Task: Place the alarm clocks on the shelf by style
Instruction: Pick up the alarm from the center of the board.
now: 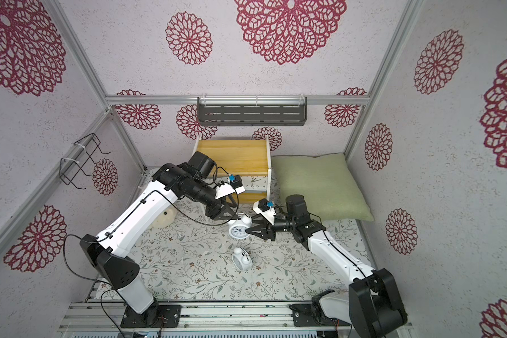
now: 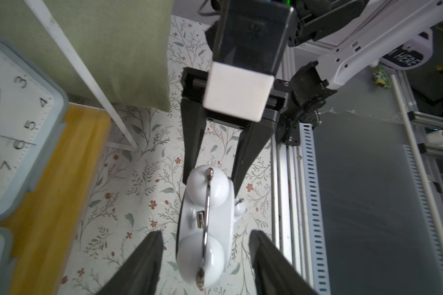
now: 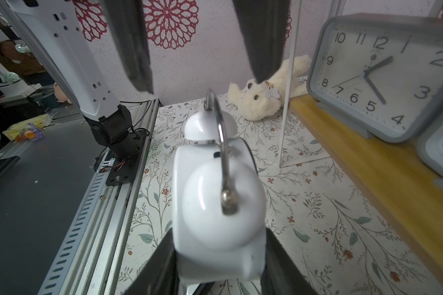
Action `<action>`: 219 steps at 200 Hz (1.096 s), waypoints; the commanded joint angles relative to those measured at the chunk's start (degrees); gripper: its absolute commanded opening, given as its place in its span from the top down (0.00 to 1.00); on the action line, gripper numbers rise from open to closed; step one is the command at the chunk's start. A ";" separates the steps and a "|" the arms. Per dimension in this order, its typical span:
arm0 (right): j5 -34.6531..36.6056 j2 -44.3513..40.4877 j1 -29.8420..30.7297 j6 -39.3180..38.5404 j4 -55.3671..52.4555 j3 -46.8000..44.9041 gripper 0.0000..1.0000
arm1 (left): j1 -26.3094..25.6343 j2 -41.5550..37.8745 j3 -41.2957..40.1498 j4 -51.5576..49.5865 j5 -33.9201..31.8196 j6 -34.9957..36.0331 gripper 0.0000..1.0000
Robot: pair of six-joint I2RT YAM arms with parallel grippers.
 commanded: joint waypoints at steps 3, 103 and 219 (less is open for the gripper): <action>1.18 -4.40 -0.02 5.06 7.68 0.75 0.64 | 0.12 -8.36 -6.27 14.11 -6.47 -7.44 0.24; 7.42 -5.53 -1.66 17.32 16.23 12.77 0.63 | 12.40 -37.10 -33.65 44.13 -24.32 -28.20 0.20; 17.90 13.78 -5.99 18.09 1.83 43.74 0.61 | 24.95 -31.66 -37.63 47.22 -12.48 -37.77 0.49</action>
